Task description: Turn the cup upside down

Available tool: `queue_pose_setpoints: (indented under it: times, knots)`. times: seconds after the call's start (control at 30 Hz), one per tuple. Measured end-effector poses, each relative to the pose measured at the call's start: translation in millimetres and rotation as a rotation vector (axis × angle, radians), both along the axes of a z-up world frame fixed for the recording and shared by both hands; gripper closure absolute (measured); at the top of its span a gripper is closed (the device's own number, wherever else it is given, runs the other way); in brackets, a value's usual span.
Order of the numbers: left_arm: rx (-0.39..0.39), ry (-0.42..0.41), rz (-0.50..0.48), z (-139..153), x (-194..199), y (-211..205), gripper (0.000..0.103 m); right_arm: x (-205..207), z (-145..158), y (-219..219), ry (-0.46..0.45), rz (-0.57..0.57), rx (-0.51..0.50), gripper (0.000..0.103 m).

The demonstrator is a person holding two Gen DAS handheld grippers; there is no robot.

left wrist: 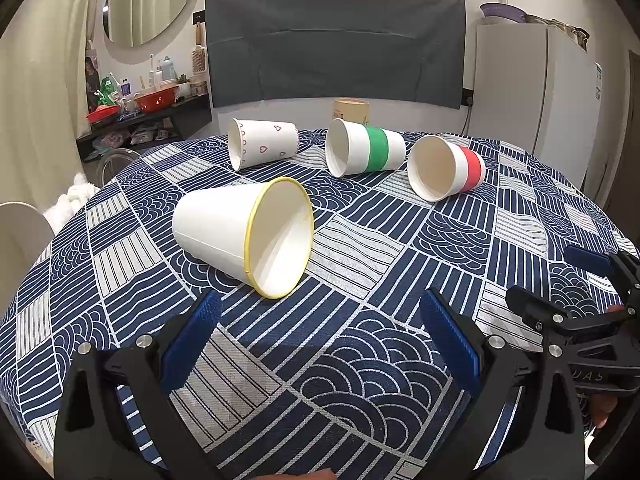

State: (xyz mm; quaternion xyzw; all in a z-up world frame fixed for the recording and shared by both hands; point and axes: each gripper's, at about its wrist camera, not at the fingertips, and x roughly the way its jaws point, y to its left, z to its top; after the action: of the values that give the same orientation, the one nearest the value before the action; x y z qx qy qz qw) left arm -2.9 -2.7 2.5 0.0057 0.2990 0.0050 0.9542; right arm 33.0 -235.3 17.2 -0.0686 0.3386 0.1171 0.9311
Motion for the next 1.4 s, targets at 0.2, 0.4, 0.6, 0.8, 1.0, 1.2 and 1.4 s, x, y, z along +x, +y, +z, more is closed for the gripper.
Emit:
queue_pose_setpoints:
  times: [0.2,0.4,0.6,0.8,1.0,1.2,1.4]
  knots:
    - [-0.004,0.0,0.003,0.6,0.6,-0.2,0.006,1.3,0.7,0.5,0.001,0.001,-0.001,0.008]
    - [0.004,-0.008,0.005,0.7,-0.2,-1.4,0.006,1.1,0.7,1.0,0.001,0.003,-0.004,0.008]
    - [0.006,-0.007,0.013,0.8,-0.1,-1.0,0.006,1.1,1.9,0.7,0.002,0.005,0.004,0.008]
    - [0.015,-0.009,0.008,0.7,-1.0,-1.7,0.006,1.9,0.8,-0.2,0.005,0.007,0.008,0.008]
    - [0.013,-0.009,0.008,0.3,-0.6,-1.6,0.006,1.8,0.8,-0.3,0.005,0.007,0.008,0.008]
    - [0.016,-0.01,0.006,0.0,-0.7,-2.7,0.006,2.3,-0.8,0.6,0.008,0.011,0.01,0.008]
    - [0.017,-0.013,0.008,-0.1,-0.9,-2.8,0.006,0.2,-0.8,1.3,0.004,0.018,0.008,0.008]
